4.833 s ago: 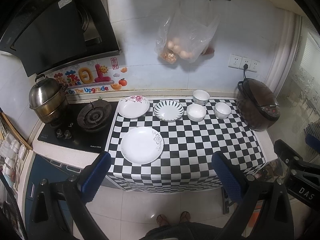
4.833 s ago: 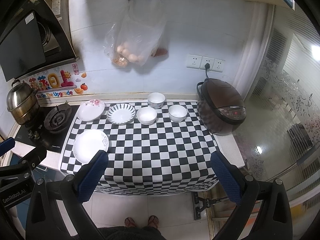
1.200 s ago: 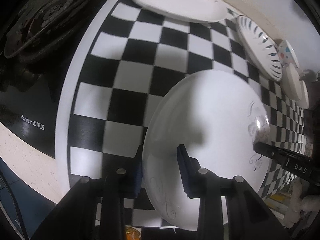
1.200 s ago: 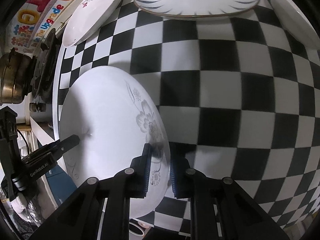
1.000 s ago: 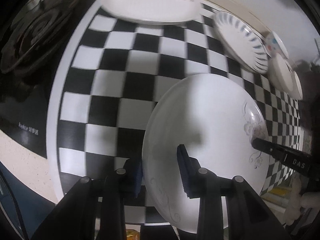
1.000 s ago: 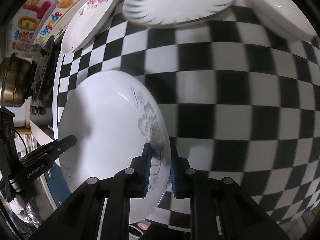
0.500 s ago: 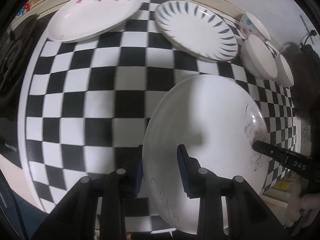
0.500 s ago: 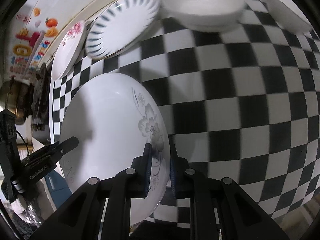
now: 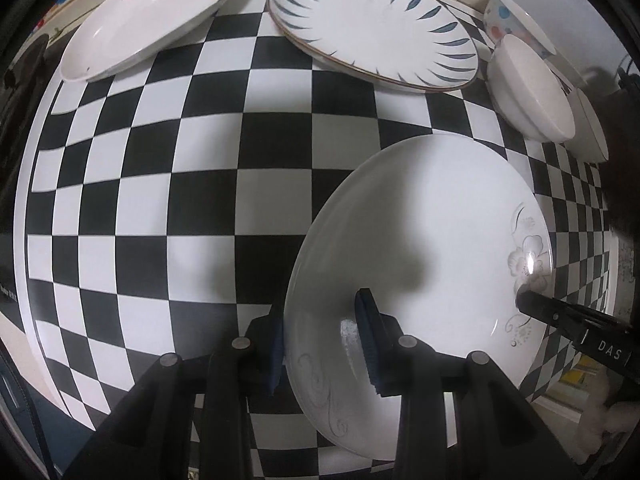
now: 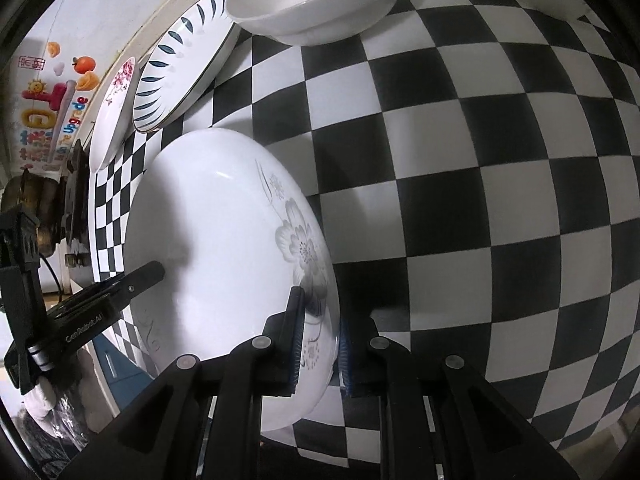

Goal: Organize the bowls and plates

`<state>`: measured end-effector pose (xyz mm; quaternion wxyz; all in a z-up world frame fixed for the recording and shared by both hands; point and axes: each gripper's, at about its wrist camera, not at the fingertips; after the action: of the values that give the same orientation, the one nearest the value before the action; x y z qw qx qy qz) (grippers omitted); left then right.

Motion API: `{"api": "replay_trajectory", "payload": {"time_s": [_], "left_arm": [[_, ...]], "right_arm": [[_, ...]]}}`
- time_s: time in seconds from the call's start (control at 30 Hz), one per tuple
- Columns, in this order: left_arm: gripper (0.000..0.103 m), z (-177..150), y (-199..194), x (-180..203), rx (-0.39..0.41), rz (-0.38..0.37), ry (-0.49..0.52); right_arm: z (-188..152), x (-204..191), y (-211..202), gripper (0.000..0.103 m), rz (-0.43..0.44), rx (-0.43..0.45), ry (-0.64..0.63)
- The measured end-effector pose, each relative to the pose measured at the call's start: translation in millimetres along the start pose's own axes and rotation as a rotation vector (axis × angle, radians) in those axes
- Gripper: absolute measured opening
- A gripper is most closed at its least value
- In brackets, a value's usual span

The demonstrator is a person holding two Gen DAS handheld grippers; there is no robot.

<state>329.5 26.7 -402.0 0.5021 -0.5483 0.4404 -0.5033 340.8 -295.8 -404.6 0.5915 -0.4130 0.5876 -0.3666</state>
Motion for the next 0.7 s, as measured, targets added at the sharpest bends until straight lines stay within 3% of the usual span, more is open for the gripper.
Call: {"api": "replay_trajectory", "payload": {"time_s": [0.27, 0.4, 0.53, 0.6, 0.67, 0.7], "left_arm": [[0.031, -6.8, -2.0, -11.6, -0.01, 0.006, -0.035], [0.031, -16.2, -32.0, -16.0, 0.044, 0.007, -0.086], [0.032, -10.2, -79.0, -32.6, 0.136, -0.033, -0.149], [0.032, -2.5, -99.3, -40.7, 0.185, -0.04, -0.162], [0.033, 11.6, -118.2, -53.7, 0.224, -0.05, -0.156], [0.035, 19.6, -126.3, -59.8, 0.233, -0.052, -0.154]], "right_arm": [[4.3, -3.4, 0.1, 0.016, 0.0, -0.019, -0.057], [5.6, -0.6, -5.6, 0.016, 0.0, -0.062, -0.046], [2.5, 0.9, -36.3, 0.027, 0.006, -0.039, -0.014], [3.8, -12.6, -59.2, 0.033, 0.022, 0.016, -0.042], [7.4, -35.1, -85.7, 0.056, 0.03, 0.134, -0.086], [9.1, -45.8, -96.1, 0.063, 0.038, 0.192, -0.097]]}}
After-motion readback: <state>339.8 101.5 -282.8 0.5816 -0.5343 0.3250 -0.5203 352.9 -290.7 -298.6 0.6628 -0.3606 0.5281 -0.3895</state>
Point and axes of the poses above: each gripper's, at about its wrist camera, not at the fingertips, and y roughly the way its jaws point, x to its right, z to its top, and after that the axes turned 5 degrees about -y, right-handed
